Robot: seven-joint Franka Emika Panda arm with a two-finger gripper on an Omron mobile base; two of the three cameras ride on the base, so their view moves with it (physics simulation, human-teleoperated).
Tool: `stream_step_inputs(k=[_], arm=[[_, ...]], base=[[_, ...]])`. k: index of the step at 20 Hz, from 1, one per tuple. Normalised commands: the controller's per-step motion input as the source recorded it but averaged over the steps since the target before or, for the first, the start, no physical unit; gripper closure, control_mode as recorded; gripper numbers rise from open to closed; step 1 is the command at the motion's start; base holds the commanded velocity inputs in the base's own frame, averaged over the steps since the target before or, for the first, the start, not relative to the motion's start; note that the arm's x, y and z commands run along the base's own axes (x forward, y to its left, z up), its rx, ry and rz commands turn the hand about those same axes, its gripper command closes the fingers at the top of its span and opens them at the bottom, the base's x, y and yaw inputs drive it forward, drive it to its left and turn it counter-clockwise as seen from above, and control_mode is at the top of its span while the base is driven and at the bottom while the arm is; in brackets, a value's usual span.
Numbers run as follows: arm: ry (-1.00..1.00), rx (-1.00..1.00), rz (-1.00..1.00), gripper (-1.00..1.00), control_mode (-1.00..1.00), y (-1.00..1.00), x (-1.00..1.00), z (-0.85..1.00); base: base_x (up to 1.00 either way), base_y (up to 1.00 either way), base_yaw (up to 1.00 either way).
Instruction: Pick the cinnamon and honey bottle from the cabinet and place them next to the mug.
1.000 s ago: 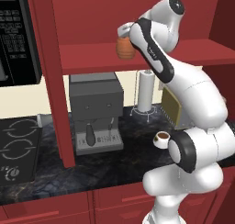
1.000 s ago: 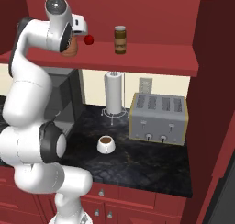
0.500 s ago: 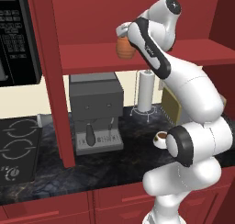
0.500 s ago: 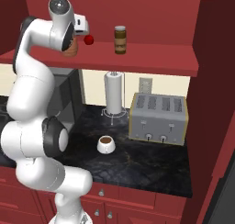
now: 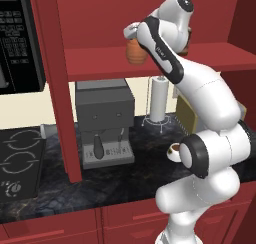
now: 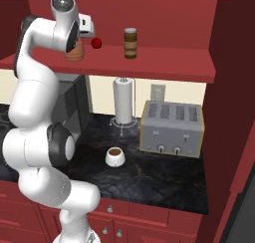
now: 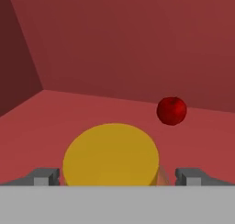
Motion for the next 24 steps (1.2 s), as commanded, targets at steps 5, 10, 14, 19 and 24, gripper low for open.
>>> stream_step_inputs(k=[5,10,14,19,24], arm=[[0.00,0.00,0.00,-1.00,-1.00,0.06,0.00,0.00],[0.00,0.00,0.02,-1.00,-1.00,0.00,0.00,-0.03],[0.00,0.00,0.02,-1.00,-1.00,0.00,0.00,-0.01],[0.00,0.00,0.00,-1.00,-1.00,0.00,0.00,0.00],[0.00,0.00,0.00,1.00,-1.00,0.00,0.00,0.00]], base=[[0.00,0.00,0.00],[0.00,0.00,0.00],[0.00,0.00,0.00],[0.00,0.00,0.00],[0.00,0.00,0.00]])
